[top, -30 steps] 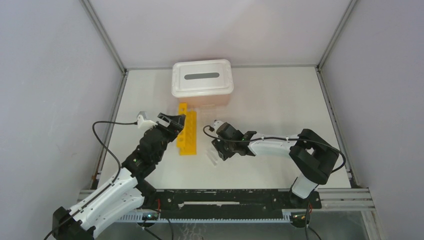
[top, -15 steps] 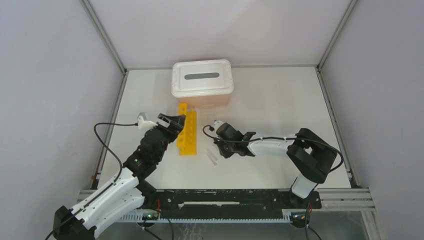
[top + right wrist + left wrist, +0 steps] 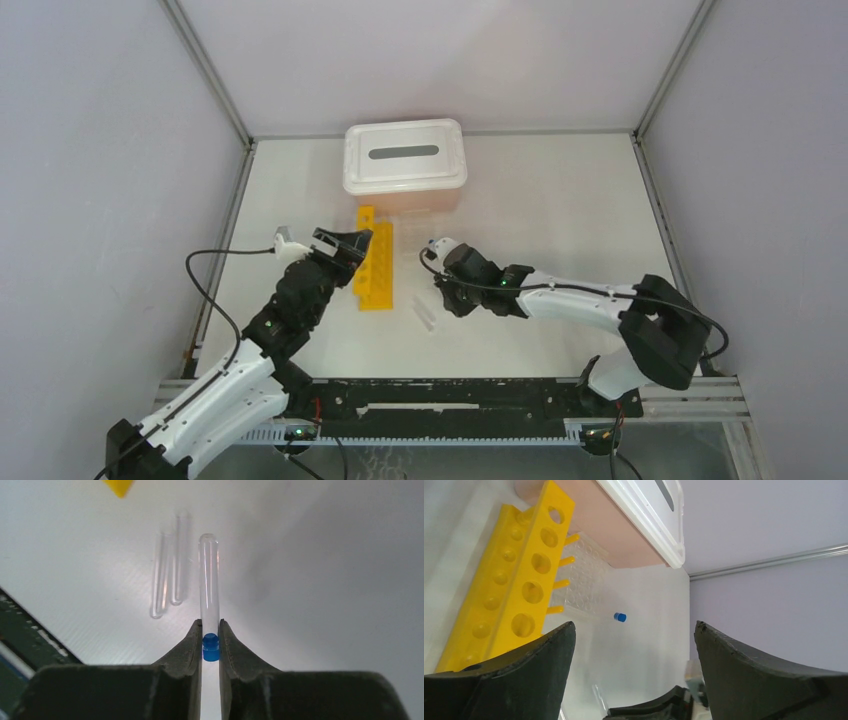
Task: Organize the chemistry lab equipment
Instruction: Pick up the test tube at the center of the board.
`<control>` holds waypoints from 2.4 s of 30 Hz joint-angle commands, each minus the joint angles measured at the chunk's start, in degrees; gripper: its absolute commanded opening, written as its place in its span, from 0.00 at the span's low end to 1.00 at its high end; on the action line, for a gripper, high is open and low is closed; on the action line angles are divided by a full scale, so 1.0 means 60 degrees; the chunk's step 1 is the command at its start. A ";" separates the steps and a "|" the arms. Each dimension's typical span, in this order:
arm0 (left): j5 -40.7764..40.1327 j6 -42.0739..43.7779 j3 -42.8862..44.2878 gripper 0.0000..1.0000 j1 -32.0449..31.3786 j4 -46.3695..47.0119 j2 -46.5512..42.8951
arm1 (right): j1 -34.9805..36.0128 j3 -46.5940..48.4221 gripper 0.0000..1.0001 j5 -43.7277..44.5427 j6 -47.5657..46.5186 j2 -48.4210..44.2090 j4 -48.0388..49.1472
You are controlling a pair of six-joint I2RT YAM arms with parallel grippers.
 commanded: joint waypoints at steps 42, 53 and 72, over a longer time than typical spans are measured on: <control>0.9483 -0.0053 -0.0204 0.41 0.1592 0.4450 0.4764 | -0.0591 0.4314 0.18 -0.2522 -0.1565 0.0408 -0.2259; 0.9998 0.0252 -0.0245 0.35 0.2003 0.4263 0.4566 | -0.0516 0.4343 0.18 -0.2498 -0.1591 0.0503 -0.2535; 1.0273 0.0417 -0.0356 0.23 0.2245 0.4260 0.4539 | -0.0432 0.4436 0.18 -0.2594 -0.1881 0.0510 -0.2617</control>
